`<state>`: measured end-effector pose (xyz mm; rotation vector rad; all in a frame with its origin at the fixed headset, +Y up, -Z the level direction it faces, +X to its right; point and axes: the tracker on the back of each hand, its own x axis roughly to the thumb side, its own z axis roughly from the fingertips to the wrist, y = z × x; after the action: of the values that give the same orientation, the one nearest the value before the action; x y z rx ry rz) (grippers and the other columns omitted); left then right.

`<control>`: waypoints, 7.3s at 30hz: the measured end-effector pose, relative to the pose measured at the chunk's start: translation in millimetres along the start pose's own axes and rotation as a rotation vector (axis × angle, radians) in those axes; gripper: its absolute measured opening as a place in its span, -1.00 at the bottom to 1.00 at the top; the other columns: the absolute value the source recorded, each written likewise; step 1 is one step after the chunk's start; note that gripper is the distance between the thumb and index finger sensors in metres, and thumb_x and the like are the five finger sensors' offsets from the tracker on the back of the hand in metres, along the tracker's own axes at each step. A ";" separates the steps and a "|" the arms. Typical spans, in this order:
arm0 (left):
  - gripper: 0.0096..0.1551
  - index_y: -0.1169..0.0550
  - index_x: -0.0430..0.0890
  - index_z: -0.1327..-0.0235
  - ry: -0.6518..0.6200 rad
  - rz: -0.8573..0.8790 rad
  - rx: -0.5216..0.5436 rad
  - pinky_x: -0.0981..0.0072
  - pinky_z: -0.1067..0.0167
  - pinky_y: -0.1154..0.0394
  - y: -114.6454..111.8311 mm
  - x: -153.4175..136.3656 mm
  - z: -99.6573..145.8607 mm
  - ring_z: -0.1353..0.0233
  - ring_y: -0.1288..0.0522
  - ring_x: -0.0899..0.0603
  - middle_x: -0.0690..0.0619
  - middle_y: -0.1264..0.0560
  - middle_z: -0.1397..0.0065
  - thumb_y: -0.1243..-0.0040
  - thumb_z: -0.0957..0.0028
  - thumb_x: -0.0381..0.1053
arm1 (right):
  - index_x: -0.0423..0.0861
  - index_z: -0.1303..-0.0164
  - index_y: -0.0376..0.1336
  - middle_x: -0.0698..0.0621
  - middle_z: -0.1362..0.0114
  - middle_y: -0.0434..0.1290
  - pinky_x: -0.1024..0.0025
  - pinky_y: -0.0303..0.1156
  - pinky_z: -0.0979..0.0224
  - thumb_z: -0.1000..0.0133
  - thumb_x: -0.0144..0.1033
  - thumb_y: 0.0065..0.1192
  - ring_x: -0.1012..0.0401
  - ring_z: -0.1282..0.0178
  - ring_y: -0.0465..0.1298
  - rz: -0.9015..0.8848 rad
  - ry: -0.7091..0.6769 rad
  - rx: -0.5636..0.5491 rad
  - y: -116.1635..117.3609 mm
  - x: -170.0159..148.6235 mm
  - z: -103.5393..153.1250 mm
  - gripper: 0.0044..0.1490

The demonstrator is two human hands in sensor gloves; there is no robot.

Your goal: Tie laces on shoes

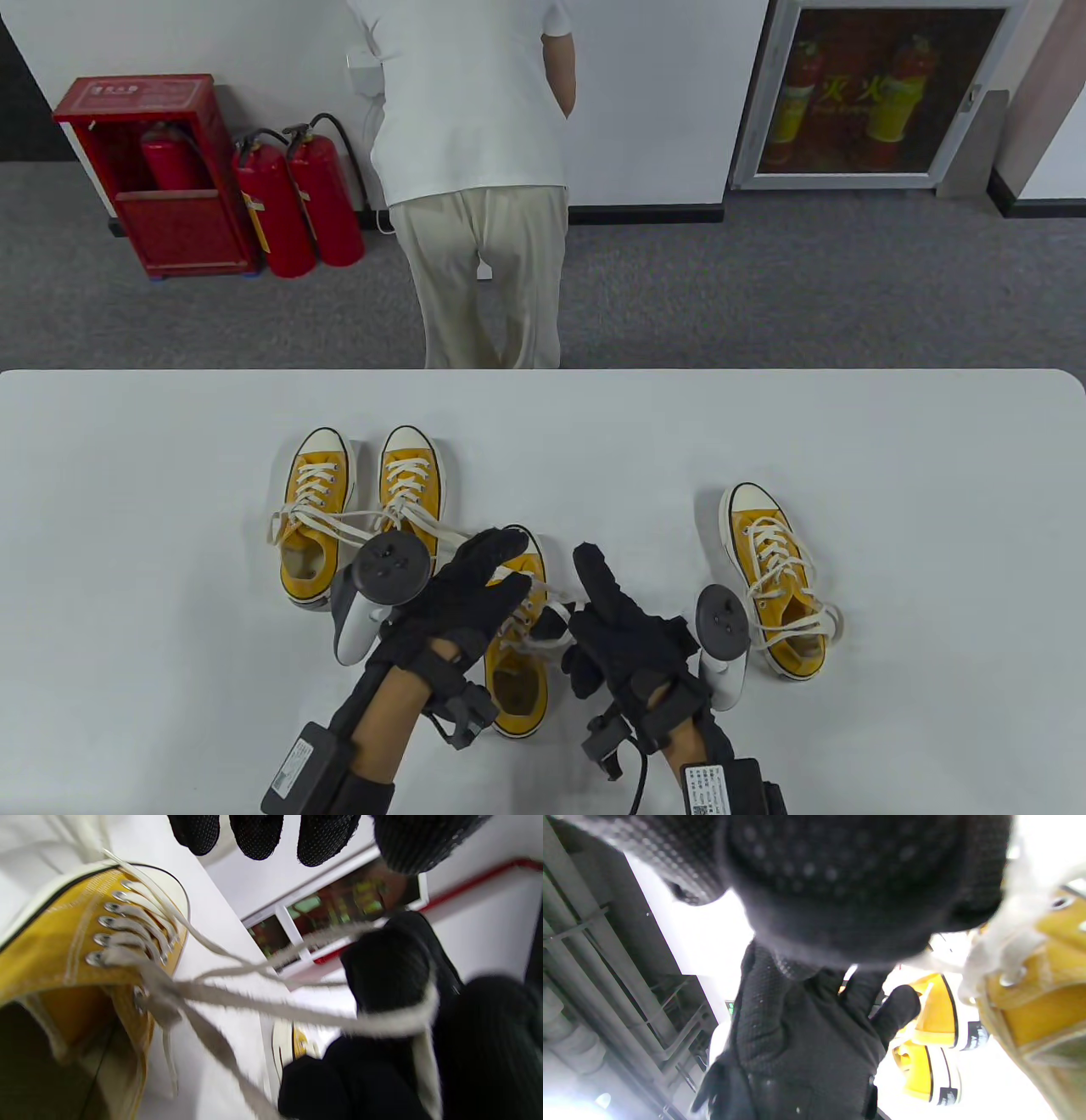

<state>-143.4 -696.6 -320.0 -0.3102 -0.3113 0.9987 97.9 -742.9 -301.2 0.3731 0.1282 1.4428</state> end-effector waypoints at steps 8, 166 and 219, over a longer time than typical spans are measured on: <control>-0.11 -0.26 0.26 -0.62 -0.068 -0.169 -0.075 -0.65 -0.50 0.11 -17.4 15.8 0.2 -0.78 -0.06 -0.42 -0.06 -0.08 -0.83 -0.28 0.01 0.40 | -0.06 -0.53 -0.10 -0.01 -0.20 0.60 0.11 0.61 0.04 0.02 0.26 0.11 0.29 0.58 0.68 -0.001 -0.002 0.002 -0.4 0.2 0.6 0.05; -0.63 -0.71 0.04 0.41 0.310 -0.300 0.219 -0.16 0.05 -0.61 88.0 -130.2 89.3 0.26 -0.75 -0.12 0.01 -0.73 -0.06 -0.23 0.01 0.33 | -0.04 0.02 0.57 -0.07 -0.36 0.49 -0.05 0.48 -0.25 0.03 -0.01 0.40 0.14 0.06 0.69 1.276 0.571 -0.183 -67.1 -4.7 19.9 -0.49; -0.61 -0.66 0.06 0.23 0.136 -0.128 0.393 -0.21 -0.11 -0.54 84.1 -103.7 94.4 0.11 -0.72 -0.14 0.01 -0.66 -0.19 -0.19 0.01 0.32 | -0.13 0.23 0.58 0.02 -0.48 0.47 -0.45 -0.06 -0.53 0.05 0.15 0.44 -0.09 -0.67 0.28 -0.197 0.085 0.094 30.0 -20.3 -14.5 -0.43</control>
<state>-297.6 -732.3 -278.6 0.0001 -0.0075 0.8856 62.5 -757.9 -307.8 0.3652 0.2943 1.2610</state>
